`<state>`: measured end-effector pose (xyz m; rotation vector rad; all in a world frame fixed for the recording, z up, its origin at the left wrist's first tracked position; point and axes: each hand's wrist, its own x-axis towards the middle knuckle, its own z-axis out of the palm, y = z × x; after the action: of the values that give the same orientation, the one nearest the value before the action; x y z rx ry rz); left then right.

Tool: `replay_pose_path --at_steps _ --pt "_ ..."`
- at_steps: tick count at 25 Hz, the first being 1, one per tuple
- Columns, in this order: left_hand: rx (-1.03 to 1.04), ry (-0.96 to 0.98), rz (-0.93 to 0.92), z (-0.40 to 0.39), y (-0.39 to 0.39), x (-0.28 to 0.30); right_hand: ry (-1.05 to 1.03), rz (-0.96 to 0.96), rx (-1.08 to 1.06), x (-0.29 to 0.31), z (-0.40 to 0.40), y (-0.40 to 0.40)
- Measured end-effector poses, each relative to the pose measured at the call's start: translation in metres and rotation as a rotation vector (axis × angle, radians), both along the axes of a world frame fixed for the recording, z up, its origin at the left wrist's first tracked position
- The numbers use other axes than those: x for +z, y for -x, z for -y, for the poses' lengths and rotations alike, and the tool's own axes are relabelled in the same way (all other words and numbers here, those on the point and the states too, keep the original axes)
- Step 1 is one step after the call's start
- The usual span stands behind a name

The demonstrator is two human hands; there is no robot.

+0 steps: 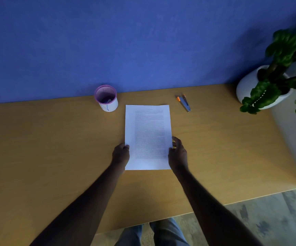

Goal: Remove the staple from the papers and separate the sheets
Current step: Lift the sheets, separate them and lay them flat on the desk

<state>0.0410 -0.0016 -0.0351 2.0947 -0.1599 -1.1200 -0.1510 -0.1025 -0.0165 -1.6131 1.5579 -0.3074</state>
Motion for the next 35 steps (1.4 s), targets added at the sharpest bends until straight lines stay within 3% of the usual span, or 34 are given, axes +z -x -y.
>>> replay_pose_path --at_steps 12,25,35 --pt "-0.491 -0.201 0.422 -0.019 -0.002 0.016 0.168 -0.166 0.247 -0.006 0.0 0.012" --pt "-0.523 -0.186 0.568 -0.024 0.009 0.02 0.254 -0.43 0.445 -0.007 -0.001 0.017" --pt "-0.643 -0.196 0.716 -0.033 0.016 0.014 0.249 -0.456 0.505 -0.008 0.003 0.02"
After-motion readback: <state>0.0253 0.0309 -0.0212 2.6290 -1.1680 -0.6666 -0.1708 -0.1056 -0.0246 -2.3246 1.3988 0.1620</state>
